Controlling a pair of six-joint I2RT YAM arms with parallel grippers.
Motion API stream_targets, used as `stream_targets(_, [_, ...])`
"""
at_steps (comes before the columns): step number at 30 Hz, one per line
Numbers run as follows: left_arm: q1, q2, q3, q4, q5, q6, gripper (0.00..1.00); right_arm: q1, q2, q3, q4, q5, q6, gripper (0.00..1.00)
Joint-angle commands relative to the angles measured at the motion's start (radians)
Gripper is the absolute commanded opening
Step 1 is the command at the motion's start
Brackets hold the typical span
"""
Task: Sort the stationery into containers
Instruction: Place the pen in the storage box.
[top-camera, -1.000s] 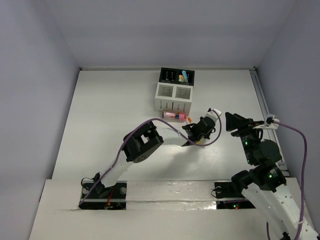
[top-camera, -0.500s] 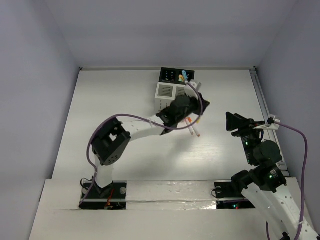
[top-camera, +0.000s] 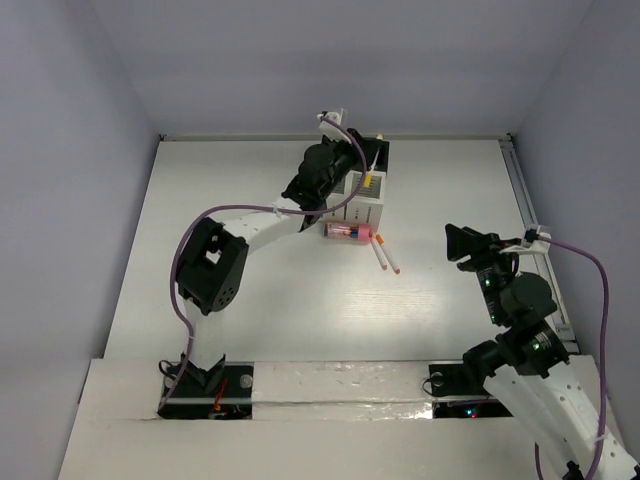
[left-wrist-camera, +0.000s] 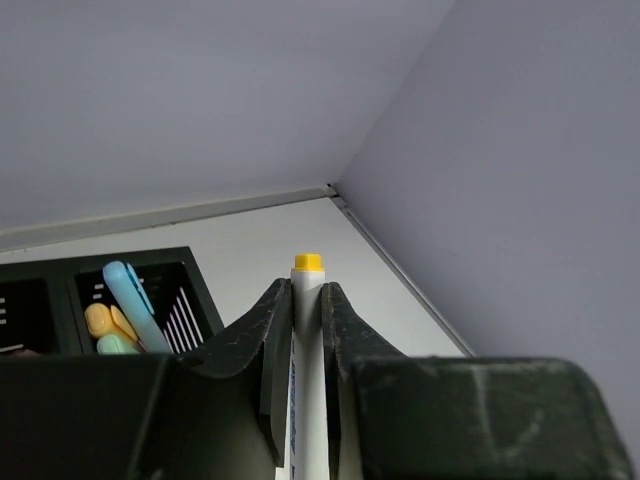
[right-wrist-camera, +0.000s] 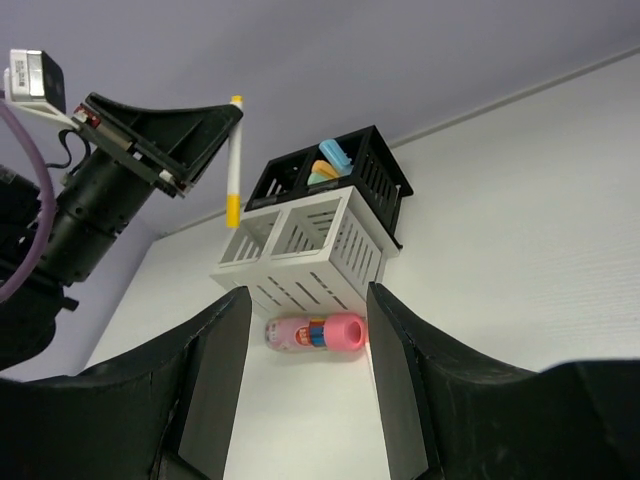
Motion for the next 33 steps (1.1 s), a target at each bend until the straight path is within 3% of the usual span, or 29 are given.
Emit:
stream_targets(1, [0.016, 0.031, 0.06, 0.108, 0.036, 0.022, 0.0, 0.004, 0.001, -0.007, 0.059, -0.012, -0.009, 0.56])
stream_targets(8, [0.026, 0.117, 0.08, 0.206, 0.042, 0.062, 0.0, 0.004, 0.027, -0.015, 0.065, -0.031, -0.006, 0.56])
stream_targets(19, [0.044, 0.261, 0.207, 0.221, 0.044, 0.082, 0.0, 0.004, 0.036, -0.029, 0.111, -0.047, -0.004, 0.56])
stream_targets(29, [0.053, 0.313, 0.188, 0.263, 0.027, 0.085, 0.0, 0.004, 0.044, -0.035, 0.121, -0.038, -0.004, 0.55])
stream_targets(32, [0.053, 0.3, 0.151, 0.289, 0.021, 0.082, 0.12, 0.004, 0.056, -0.035, 0.124, -0.043, -0.004, 0.55])
stream_targets(33, [0.053, 0.286, 0.142, 0.292, 0.009, 0.082, 0.25, 0.004, 0.058, -0.037, 0.125, -0.044, -0.003, 0.55])
